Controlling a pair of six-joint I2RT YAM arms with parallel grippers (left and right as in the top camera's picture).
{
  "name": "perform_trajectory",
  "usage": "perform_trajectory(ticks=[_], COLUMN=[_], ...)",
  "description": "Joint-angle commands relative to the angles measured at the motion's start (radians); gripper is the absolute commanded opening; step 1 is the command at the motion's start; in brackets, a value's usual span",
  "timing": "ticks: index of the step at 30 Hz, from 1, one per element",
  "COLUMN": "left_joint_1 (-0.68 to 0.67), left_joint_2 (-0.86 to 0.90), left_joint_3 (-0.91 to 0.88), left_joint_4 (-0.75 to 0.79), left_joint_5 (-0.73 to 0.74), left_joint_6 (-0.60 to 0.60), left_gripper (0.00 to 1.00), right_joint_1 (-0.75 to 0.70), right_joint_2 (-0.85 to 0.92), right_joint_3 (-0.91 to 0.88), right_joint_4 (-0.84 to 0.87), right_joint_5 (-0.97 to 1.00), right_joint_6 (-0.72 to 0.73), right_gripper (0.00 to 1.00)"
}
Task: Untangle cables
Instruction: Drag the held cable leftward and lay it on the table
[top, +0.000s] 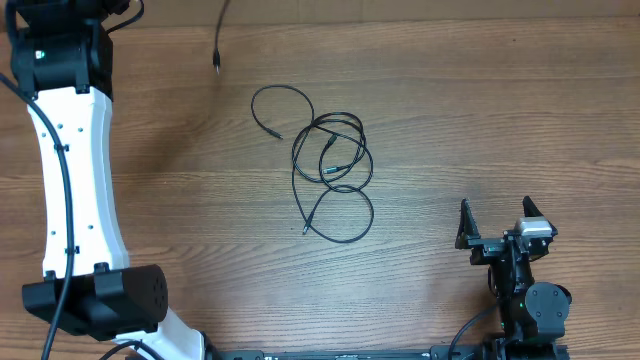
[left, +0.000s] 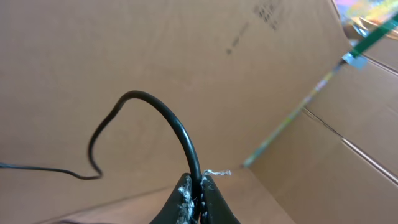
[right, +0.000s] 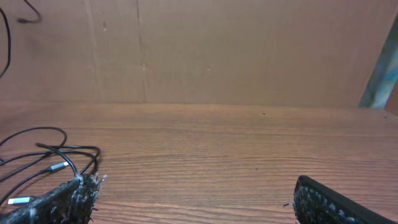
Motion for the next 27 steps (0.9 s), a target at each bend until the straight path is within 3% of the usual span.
perform_trajectory(ticks=[1,14,27], left_joint_1=[-0.004,-0.017,0.124], left_joint_2=[0.033,0.080,0.211], left_joint_3=[0.011,0.011,0.010], left_joint_4=[-0.003,0.095,-0.120], left_joint_5=[0.095,0.150,0.058], left_joint_6=[0.011,0.000,0.054], left_gripper=[0.04,0.04,0.04], right_joint_1=[0.005,0.005,0.005], right_joint_2=[-0.007,-0.007,-0.007], right_joint_3=[-0.010,-0.010,-0.010], right_joint_4=[0.006,0.005,0.005], right_joint_5=[0.002,0.002,0.002], right_joint_6=[0.003,0.003,0.003], right_gripper=[1.00,1.00,1.00])
